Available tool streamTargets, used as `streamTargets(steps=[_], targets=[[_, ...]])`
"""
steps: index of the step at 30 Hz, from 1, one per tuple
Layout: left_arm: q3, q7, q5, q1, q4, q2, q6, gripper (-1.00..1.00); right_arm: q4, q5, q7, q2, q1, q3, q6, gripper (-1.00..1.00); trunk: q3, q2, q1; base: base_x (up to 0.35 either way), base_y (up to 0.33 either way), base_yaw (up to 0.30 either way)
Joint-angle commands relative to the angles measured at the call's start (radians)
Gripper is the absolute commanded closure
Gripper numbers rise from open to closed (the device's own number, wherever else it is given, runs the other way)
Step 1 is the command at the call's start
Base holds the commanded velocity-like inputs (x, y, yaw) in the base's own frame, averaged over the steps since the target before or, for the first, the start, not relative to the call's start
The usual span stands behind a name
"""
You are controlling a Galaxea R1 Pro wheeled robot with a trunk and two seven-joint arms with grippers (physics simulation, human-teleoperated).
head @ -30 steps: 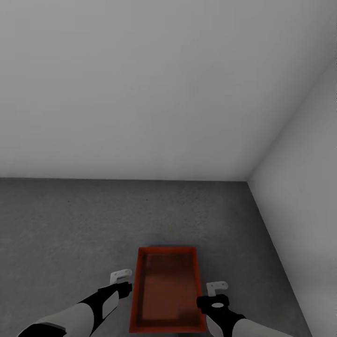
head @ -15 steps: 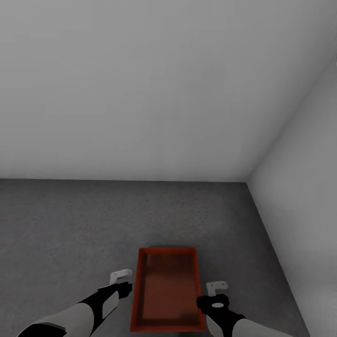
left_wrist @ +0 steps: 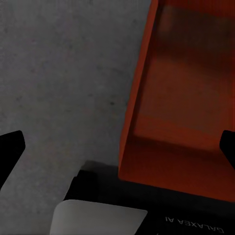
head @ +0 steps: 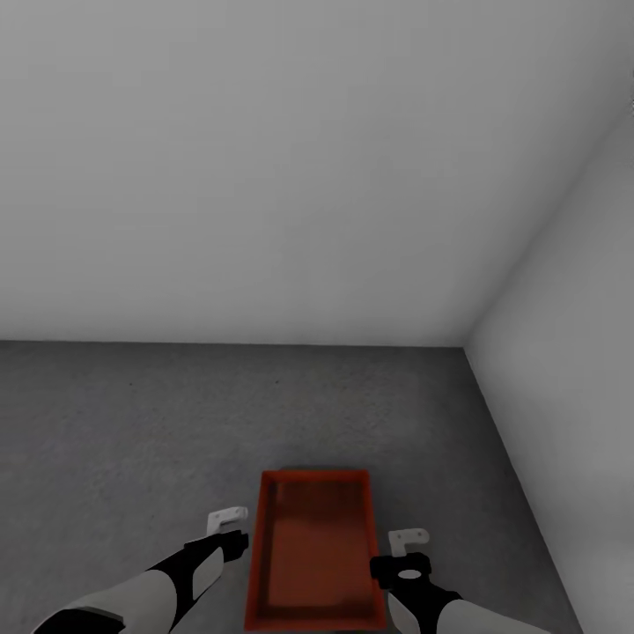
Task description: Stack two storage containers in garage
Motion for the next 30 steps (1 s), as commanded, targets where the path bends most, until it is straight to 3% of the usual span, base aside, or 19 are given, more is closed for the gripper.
streamTargets(steps=[1, 30], targets=[[-0.009, 0.005, 0.008, 0.000, -0.002, 0.000, 0.006, -1.00, 0.000, -0.010, -0.003, 0.000, 0.000, 0.009, -0.003, -1.00, 0.001, 0.000, 0.000, 0.000, 0.000, 0.048], [-0.009, 0.005, 0.009, 0.000, -0.002, 0.000, 0.008, -1.00, 0.001, -0.013, -0.005, 0.000, 0.000, 0.010, -0.003, -1.00, 0.044, 0.000, 0.000, 0.000, 0.000, 0.093]])
